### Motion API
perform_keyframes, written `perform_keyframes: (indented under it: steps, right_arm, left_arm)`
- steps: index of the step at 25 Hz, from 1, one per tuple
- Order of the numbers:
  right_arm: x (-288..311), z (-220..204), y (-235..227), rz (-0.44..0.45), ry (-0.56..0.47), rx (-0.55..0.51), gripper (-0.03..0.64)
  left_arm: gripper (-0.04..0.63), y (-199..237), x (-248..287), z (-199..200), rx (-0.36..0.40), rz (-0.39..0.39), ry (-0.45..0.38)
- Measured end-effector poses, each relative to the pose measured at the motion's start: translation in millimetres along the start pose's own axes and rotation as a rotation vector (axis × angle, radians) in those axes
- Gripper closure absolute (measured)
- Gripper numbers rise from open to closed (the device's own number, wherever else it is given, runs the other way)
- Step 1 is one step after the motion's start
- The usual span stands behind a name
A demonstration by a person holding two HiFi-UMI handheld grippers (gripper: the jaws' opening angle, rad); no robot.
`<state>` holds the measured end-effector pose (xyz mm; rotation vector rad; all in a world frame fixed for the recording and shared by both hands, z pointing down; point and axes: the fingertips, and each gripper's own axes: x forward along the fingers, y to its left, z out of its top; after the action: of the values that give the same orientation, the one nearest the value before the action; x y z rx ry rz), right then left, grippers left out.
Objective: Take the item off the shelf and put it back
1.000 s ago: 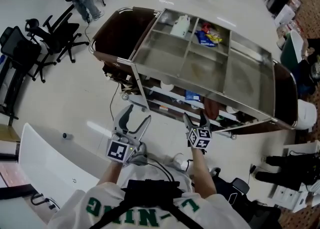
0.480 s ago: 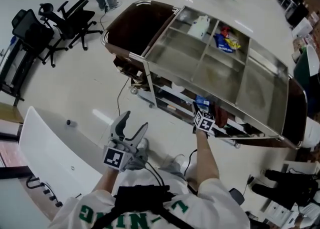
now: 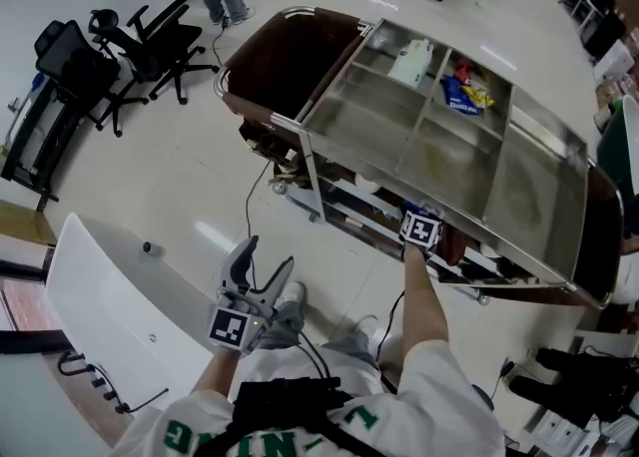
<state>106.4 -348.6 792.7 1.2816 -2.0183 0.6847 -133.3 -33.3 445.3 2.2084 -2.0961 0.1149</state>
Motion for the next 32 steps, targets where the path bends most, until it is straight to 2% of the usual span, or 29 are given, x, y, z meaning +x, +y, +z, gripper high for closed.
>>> perform_keyframes:
  steps: [4, 5, 7, 12, 13, 14, 19, 25, 32]
  right_arm:
    - [-2.7, 2.0, 6.0, 0.002, 0.004, -0.055, 0.183]
    - [-4.1, 1.8, 8.6, 0.0, 0.0, -0.077, 0.261]
    - [-6.5, 1.4, 13.2, -0.015, -0.022, -0.109, 0.335]
    - [-10.4, 3.0, 19.4, -0.02, -0.049, -0.156, 0.427]
    - [-11.8, 3.2, 15.4, -0.034, -0.044, -0.165, 0.466]
    - [-13.8, 3.7, 9.2, -0.051, -0.044, -0.166, 0.536]
    - [-22.5, -0.3, -8.2, -0.036, -0.065, -0.111, 0.576]
    - [-61.6, -15.2, -1.2, 0.004, -0.131, -0.084, 0.581]
    - [-162.6, -33.8, 19.2, 0.099, -0.261, 0.005, 0.581]
  left_arm:
    - [0.308, 4.3, -3.4, 1.1, -0.003, 0.009, -0.001]
    - [0.308, 5.3, -4.3, 1.4, -0.003, 0.009, -0.002]
    - [0.308, 7.1, -6.2, 2.7, 0.002, 0.009, -0.008]
    - [0.308, 10.4, -14.3, 4.9, 0.003, 0.012, -0.01]
    - [0.308, 11.2, -16.5, 4.8, 0.005, 0.014, -0.009]
    - [0.308, 11.8, -18.5, 4.9, 0.006, 0.016, -0.01]
    - [0.308, 14.1, -25.0, 1.6, 0.002, 0.019, -0.012]
    - [0.308, 1.7, -14.0, -1.1, -0.011, -0.028, -0.017]
    - [0.308, -20.8, 8.5, 6.8, -0.014, -0.113, -0.063]
